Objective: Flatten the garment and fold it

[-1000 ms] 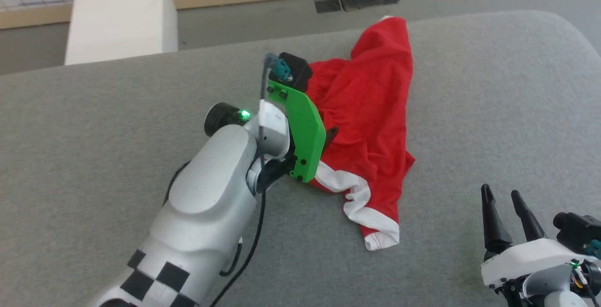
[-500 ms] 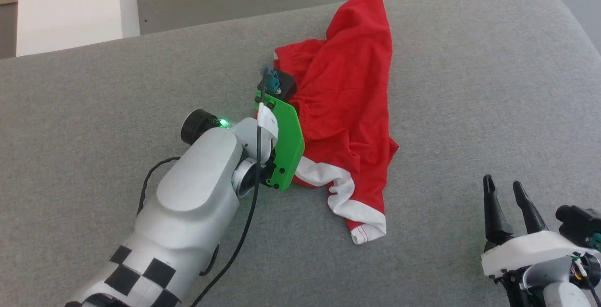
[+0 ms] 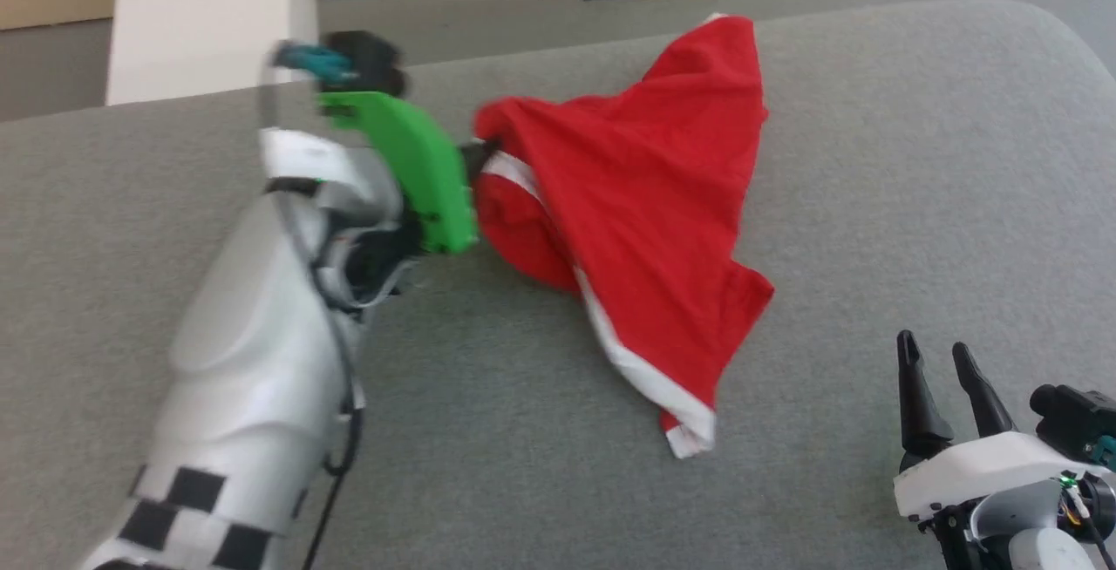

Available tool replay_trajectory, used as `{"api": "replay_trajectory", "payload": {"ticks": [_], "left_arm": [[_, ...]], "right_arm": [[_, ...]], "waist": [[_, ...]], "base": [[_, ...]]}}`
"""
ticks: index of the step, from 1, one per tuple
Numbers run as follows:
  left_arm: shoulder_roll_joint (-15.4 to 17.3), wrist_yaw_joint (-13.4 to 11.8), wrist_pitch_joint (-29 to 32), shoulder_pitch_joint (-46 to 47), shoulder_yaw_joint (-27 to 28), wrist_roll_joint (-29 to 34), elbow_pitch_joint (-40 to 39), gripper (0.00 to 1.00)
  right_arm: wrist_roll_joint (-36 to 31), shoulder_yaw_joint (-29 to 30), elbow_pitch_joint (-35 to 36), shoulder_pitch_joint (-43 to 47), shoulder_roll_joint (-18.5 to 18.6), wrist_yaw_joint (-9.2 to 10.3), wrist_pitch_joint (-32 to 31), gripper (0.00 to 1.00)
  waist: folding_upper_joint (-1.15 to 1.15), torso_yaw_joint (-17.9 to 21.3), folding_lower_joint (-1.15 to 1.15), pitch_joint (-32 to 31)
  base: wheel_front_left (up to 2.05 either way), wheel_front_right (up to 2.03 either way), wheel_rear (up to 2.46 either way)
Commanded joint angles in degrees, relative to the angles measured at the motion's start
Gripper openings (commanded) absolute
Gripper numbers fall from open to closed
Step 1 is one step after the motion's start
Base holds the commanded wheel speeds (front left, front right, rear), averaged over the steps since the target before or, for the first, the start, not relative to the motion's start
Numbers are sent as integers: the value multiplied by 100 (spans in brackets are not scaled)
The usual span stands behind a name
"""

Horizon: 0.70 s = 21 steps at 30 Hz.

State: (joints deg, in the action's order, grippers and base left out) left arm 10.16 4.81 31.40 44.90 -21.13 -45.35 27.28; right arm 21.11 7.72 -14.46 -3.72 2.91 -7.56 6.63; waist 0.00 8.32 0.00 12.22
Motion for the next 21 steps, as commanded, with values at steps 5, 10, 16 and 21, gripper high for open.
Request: {"api": "replay_trajectory", "payload": {"ticks": [5,10,16,21], "left_arm": [[425,-350,-300,-966,589,-328,-482,0],[742,-894,-378,-2172,940,-408,-869,0],[804,-1515,-512,-3590,1236,-502,-1316,100],[746,-1419,-1215,-3730,1431,-386,-1777,100]], "right_arm": [[-29,5,-6,149,-3,8,-25,100],[-3,-87,22,239,-3,8,-77,100],[6,-204,108,287,-3,8,-172,100],[51,-277,139,328,-3,8,-256,100]], "waist": [[0,-587,0,-454],[0,-974,0,-681],[0,-1357,0,-786],[0,-1439,0,-813]], "base": [[0,0,0],[0,0,0],[0,0,0],[0,0,0]]}}
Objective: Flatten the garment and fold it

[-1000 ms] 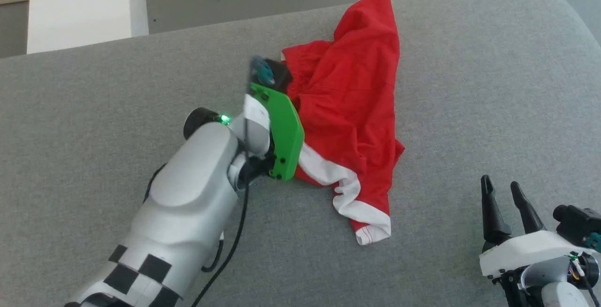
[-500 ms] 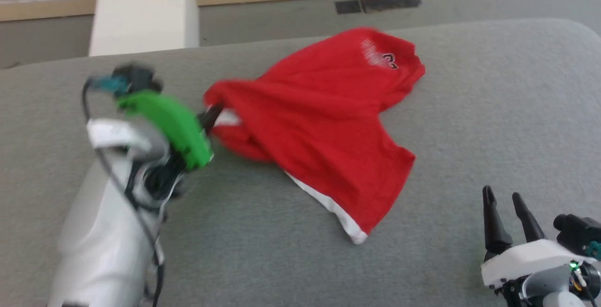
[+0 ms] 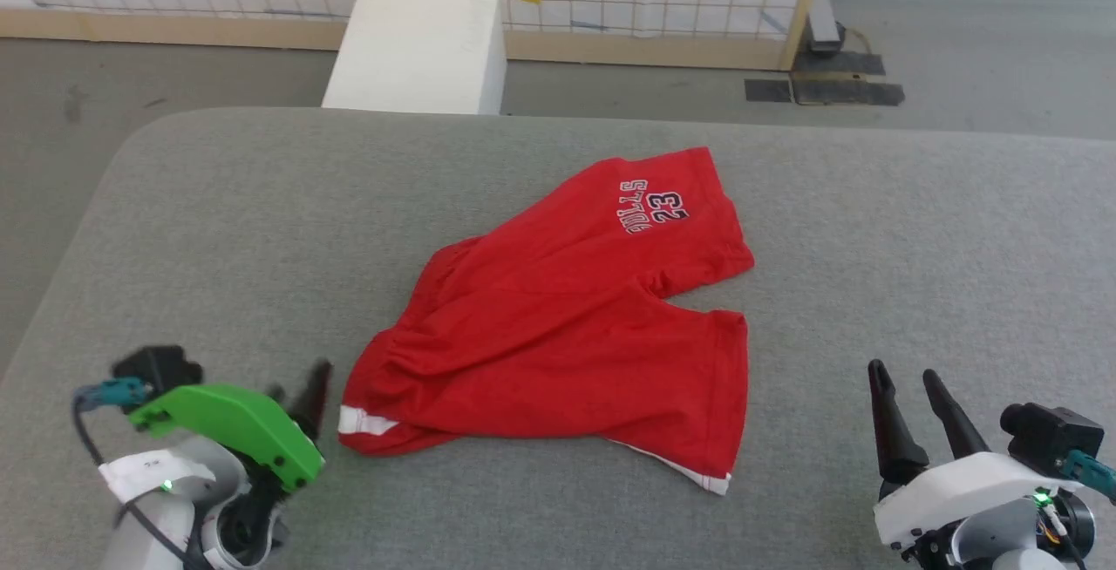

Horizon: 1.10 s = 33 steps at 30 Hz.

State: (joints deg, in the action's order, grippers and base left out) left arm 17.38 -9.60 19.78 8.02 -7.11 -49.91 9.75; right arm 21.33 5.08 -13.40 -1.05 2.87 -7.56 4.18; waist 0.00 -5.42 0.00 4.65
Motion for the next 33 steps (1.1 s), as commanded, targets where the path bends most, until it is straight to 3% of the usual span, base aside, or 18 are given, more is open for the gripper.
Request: {"api": "replay_trajectory", "payload": {"ticks": [1,5,9,12,22,31,32,33], "left_arm": [[86,58,-316,-56,26,255,-115,100],[264,47,-1335,-232,-108,1090,-350,100],[129,-92,-2656,-504,-149,1741,-371,100],[-12,-136,-3227,-677,-214,2008,-297,100],[-539,152,-3472,-564,-375,2319,-141,100],[-778,338,-3477,-463,-256,2542,-110,100],[-802,358,-3477,-454,-238,2568,-117,100],[-823,376,-3477,-444,-228,2583,-120,100]], "right_arm": [[41,-37,50,71,1,8,-52,100],[-191,-124,119,84,1,8,-484,100],[-258,-379,200,-45,1,8,-1361,100],[-458,-592,253,-357,1,8,-2013,100],[-1385,-1312,-548,-1539,0,8,-3983,100],[-1692,-1495,-976,-1591,0,8,-4535,100],[-1703,-1468,-1001,-1597,0,8,-4611,48],[-1699,-1441,-996,-1613,0,8,-4640,19]], "waist": [[0,-77,0,-63],[0,-85,0,-68],[0,-74,0,-45],[0,-67,0,2],[0,-392,0,371],[0,-488,0,558],[0,-493,0,570],[0,-500,0,583]], "base": [[0,0,0],[0,0,0],[0,0,0],[0,0,0],[0,0,0],[0,0,0],[0,0,0],[0,0,0]]}}
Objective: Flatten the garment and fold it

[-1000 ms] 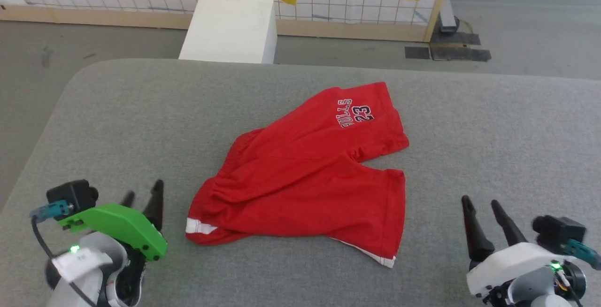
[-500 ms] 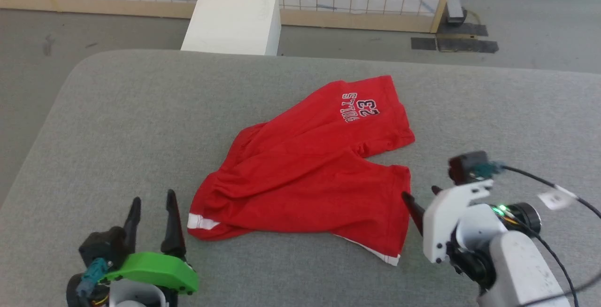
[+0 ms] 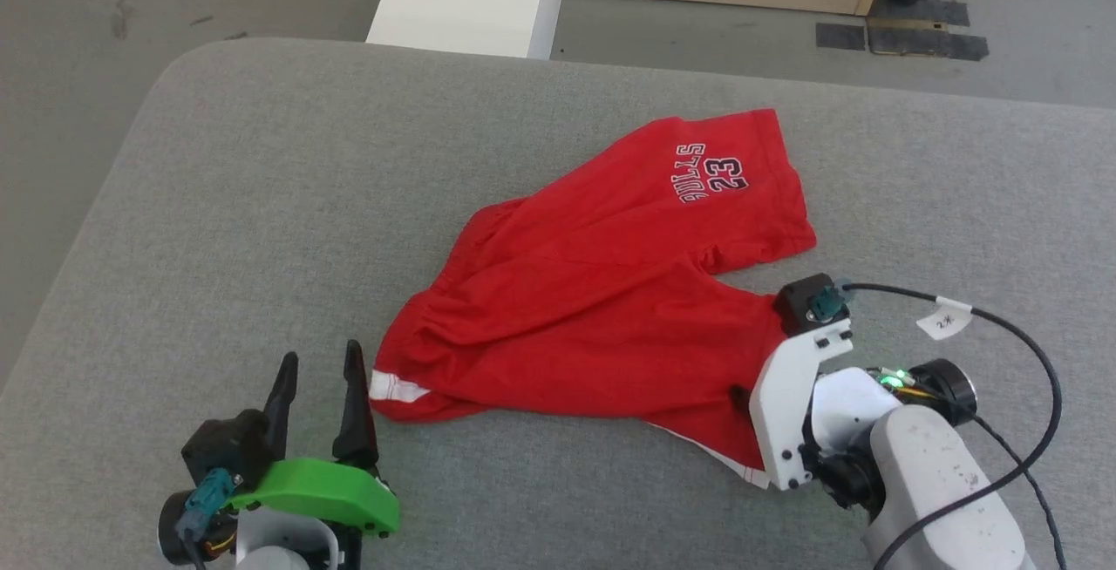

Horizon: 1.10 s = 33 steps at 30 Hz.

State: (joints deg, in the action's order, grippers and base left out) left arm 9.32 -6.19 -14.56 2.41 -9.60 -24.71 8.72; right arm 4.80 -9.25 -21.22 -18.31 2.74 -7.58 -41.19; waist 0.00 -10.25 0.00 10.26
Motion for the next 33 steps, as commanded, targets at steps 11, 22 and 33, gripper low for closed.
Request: {"api": "replay_trajectory", "payload": {"ticks": [11,22,33], "left_arm": [[-206,265,-43,256,89,217,45,100],[-339,420,-43,276,196,297,189,100],[-352,556,-33,85,102,352,247,100]], "right_arm": [[79,488,49,-746,1054,9,-445,0],[282,920,-174,-1130,1326,9,99,100],[760,2015,973,113,337,9,2442,100]], "waist": [[0,-188,0,217],[0,-262,0,114],[0,131,0,-556]], "base": [[0,0,0],[0,0,0],[0,0,0]]}}
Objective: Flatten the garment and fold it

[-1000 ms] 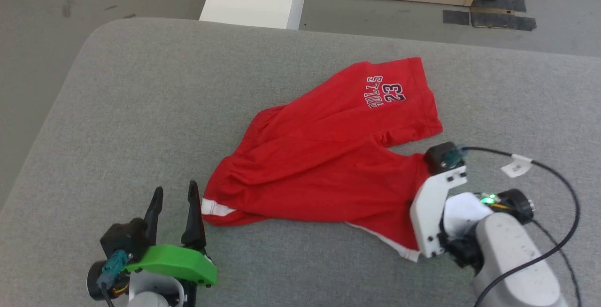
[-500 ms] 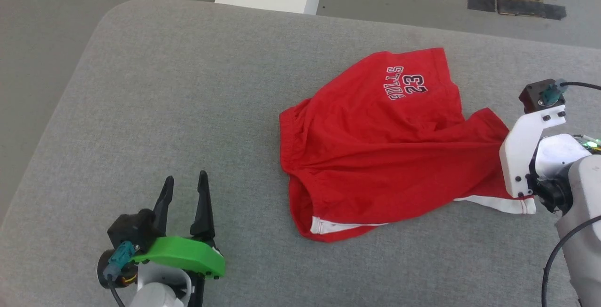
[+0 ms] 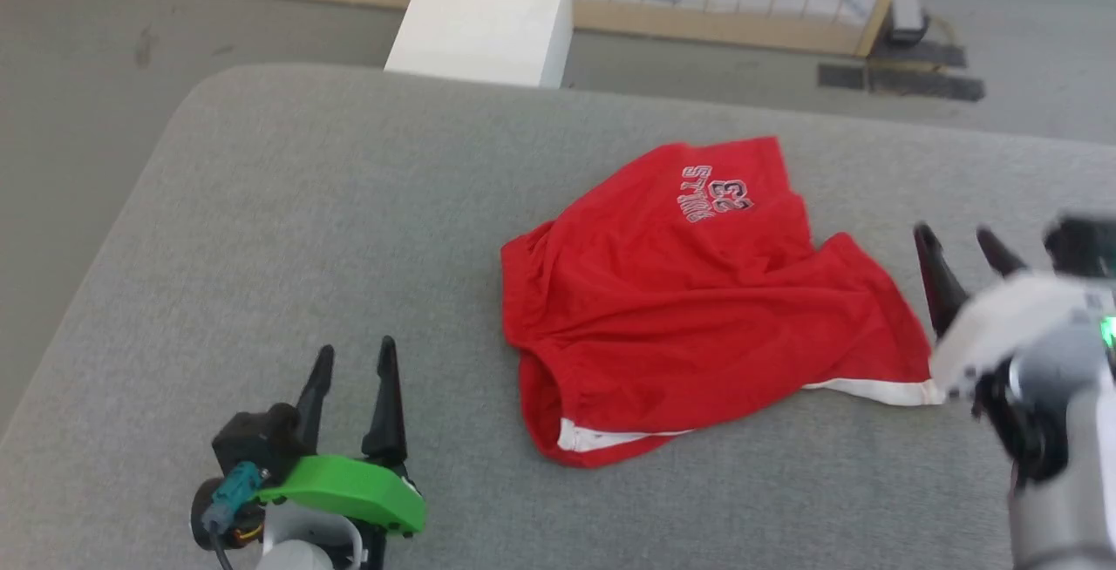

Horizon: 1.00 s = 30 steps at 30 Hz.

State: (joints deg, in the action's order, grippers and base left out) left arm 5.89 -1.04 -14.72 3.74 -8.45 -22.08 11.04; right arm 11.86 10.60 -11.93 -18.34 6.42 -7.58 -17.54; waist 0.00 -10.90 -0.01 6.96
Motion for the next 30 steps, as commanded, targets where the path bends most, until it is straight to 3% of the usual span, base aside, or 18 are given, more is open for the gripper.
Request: {"api": "replay_trajectory", "payload": {"ticks": [1,10,14,20,26,27,28,30], "left_arm": [[-14,58,-7,-56,-44,84,21,100],[-50,157,361,-96,-388,78,9,100],[-57,338,1304,14,-758,-53,46,100],[18,420,3393,195,-1287,-292,-95,100],[98,306,3871,294,-1347,-295,-380,100],[99,321,3905,291,-1363,-317,-398,35],[103,327,3939,285,-1377,-331,-409,0],[112,327,4070,246,-1403,-385,-404,0]], "right_arm": [[106,108,155,320,-119,9,269,100],[793,440,384,1445,-351,9,860,100],[916,356,360,1539,-352,9,919,100],[892,313,345,1493,-353,9,909,100],[909,270,331,1449,-354,9,933,100],[910,269,326,1449,-354,9,940,100],[909,267,325,1447,-354,9,943,100],[891,276,324,1437,-354,9,950,100]], "waist": [[0,226,1,-276],[0,399,1,-426],[0,489,1,-387],[0,598,1,-287],[0,705,1,-147],[0,718,1,-132],[0,728,1,-113],[0,739,1,-80]], "base": [[0,0,0],[0,0,0],[0,0,0],[0,0,0],[0,0,0],[0,0,0],[0,0,0],[0,0,0]]}}
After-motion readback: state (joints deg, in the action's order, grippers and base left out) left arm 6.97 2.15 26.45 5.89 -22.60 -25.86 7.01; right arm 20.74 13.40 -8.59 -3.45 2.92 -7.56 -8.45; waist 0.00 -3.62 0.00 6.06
